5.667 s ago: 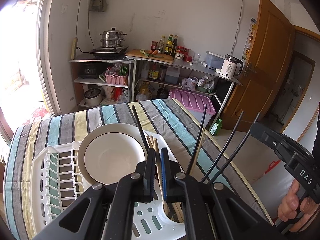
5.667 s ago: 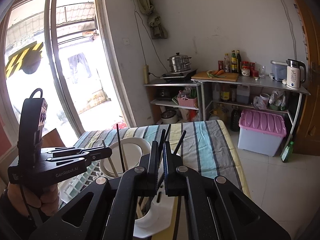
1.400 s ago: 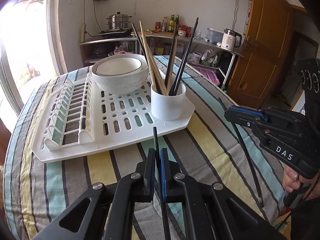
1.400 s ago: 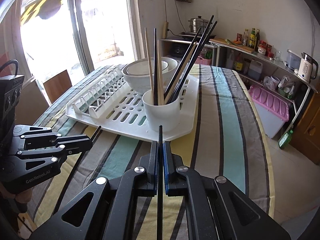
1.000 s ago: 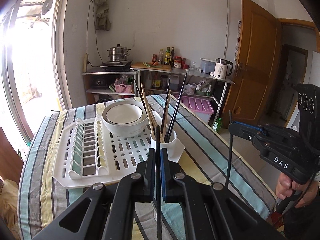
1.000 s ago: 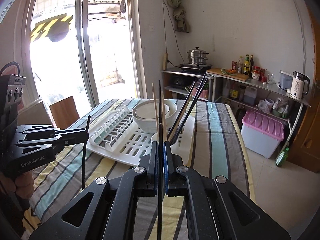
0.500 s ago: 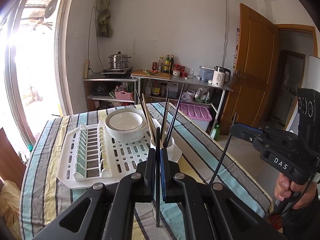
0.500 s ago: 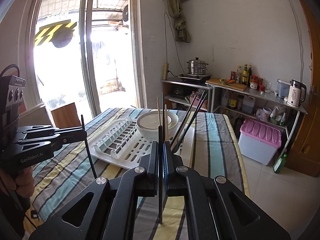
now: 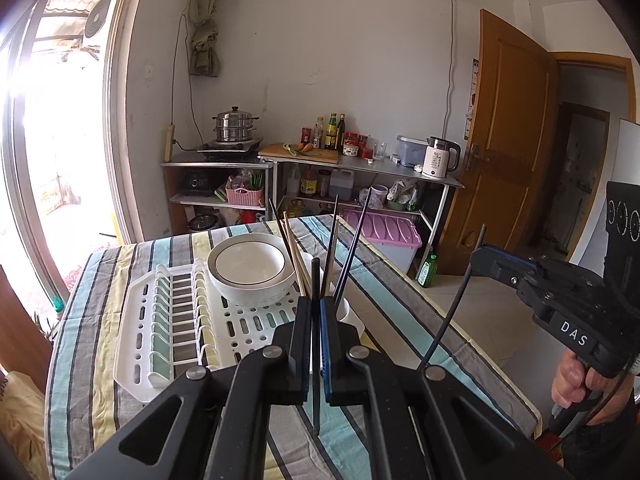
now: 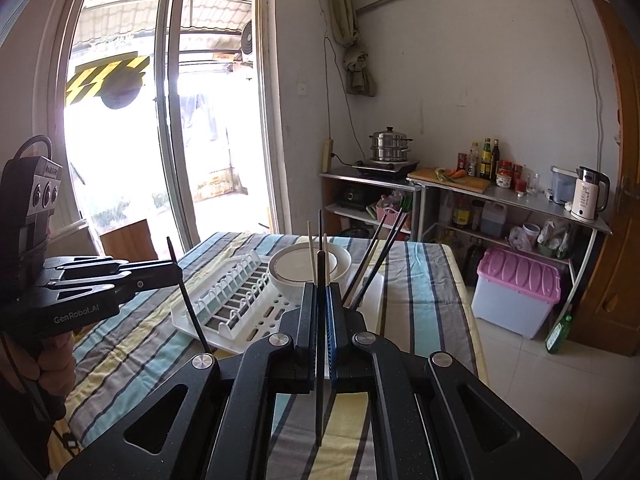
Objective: Organize utensils
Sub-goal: 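Lift both held black chopsticks and carry them over the white cup, then lower the black chopsticks into the white cup and open both tools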
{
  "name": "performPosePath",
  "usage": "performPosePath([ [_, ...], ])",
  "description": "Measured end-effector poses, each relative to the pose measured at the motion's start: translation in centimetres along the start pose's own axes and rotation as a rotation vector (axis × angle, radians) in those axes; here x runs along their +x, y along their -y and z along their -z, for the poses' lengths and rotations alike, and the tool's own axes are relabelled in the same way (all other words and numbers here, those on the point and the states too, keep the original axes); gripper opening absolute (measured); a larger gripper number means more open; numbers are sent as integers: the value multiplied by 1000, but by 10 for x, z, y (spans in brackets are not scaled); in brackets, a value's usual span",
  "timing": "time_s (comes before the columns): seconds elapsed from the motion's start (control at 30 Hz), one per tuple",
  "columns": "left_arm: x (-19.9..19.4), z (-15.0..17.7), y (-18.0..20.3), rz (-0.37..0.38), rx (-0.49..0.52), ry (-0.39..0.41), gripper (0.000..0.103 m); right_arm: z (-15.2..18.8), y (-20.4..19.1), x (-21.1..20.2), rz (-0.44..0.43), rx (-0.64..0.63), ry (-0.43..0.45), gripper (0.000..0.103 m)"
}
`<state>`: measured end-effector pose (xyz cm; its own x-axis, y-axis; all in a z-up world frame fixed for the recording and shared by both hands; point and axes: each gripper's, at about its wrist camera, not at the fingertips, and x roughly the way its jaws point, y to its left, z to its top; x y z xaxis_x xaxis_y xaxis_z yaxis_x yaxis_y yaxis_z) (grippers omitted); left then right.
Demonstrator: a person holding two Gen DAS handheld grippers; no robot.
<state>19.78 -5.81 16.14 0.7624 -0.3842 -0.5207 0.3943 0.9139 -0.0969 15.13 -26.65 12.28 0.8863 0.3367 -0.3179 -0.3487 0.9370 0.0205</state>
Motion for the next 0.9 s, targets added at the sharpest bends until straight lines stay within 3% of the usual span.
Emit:
performPosePath([
  [0.57, 24, -86, -6, 27, -6, 60, 4, -61, 7, 29, -1, 4, 76, 4],
  [0.9, 58, -114, -12, 35, -11, 71, 4, -76, 22, 56, 5, 36, 91, 4],
])
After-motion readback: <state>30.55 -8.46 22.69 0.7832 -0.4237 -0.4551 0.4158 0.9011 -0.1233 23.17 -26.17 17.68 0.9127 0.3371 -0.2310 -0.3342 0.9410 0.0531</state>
